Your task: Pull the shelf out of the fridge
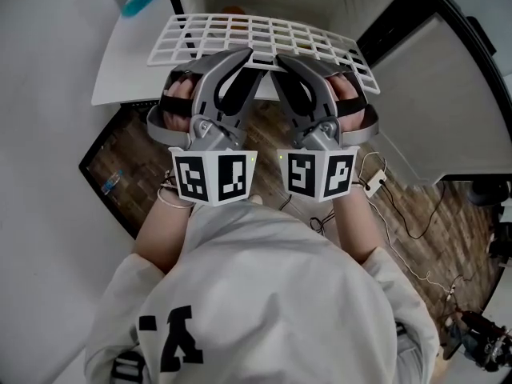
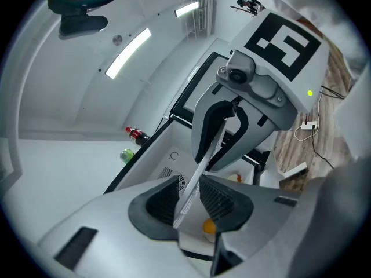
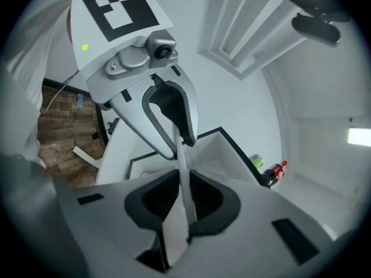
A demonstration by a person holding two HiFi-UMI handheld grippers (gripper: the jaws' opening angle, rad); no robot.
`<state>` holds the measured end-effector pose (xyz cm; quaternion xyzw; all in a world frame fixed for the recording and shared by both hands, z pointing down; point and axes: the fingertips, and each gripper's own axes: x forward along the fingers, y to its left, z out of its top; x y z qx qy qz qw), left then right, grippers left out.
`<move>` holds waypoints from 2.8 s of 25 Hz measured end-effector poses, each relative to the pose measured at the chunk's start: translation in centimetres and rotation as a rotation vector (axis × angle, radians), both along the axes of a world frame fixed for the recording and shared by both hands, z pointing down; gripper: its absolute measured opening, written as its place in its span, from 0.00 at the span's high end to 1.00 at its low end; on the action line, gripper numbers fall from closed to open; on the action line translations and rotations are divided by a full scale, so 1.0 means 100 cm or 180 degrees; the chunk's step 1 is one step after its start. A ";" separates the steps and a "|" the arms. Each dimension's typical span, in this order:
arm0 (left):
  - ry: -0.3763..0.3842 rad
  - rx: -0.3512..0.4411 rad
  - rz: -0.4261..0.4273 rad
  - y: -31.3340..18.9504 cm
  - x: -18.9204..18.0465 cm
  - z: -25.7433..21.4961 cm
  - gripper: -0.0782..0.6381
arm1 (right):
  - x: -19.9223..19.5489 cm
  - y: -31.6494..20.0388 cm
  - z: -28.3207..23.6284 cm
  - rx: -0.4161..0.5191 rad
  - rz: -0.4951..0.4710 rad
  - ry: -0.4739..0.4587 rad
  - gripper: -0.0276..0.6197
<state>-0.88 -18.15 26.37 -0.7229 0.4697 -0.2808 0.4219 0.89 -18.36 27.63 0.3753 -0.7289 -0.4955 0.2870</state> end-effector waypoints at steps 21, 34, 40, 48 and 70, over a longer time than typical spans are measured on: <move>0.0015 -0.0040 0.0060 0.035 -0.001 -0.014 0.73 | -0.001 0.036 -0.013 0.0002 0.0032 0.0012 0.84; -0.0053 0.0249 0.0110 0.245 -0.028 -0.025 0.73 | -0.028 0.246 -0.021 0.0244 0.0057 -0.0063 0.84; -0.0048 0.0314 0.0074 0.293 -0.025 -0.040 0.72 | -0.025 0.292 -0.036 0.0322 0.0028 -0.0073 0.84; -0.0026 0.0287 0.0043 0.289 -0.025 -0.038 0.72 | -0.025 0.289 -0.034 0.0322 -0.0004 -0.0041 0.84; 0.0050 0.0134 0.0039 0.302 -0.016 -0.042 0.72 | -0.016 0.303 -0.038 0.0136 -0.0015 0.0029 0.84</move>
